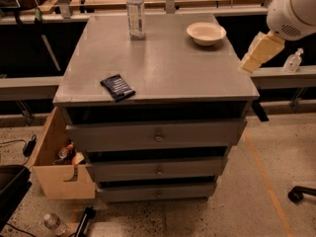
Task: Move paper bowl near rxbar blueberry
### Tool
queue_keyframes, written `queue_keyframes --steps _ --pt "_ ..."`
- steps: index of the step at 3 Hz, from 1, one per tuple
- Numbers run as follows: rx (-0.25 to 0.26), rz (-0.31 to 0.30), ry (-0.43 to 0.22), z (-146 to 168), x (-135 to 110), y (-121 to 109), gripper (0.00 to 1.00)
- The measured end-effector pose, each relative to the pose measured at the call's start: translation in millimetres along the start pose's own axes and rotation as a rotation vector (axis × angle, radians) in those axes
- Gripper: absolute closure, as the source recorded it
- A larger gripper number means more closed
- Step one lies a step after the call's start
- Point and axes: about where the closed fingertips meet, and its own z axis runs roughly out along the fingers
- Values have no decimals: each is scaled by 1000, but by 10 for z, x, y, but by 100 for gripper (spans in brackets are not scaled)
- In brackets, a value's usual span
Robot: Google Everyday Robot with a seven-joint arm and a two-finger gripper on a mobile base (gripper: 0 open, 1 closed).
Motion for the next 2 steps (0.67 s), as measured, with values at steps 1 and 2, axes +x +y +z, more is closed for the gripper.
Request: queue_keyframes --steps 1,2 --pt "37 34 -47 174 -90 -172 0" --pt "37 34 -47 174 -90 -172 0"
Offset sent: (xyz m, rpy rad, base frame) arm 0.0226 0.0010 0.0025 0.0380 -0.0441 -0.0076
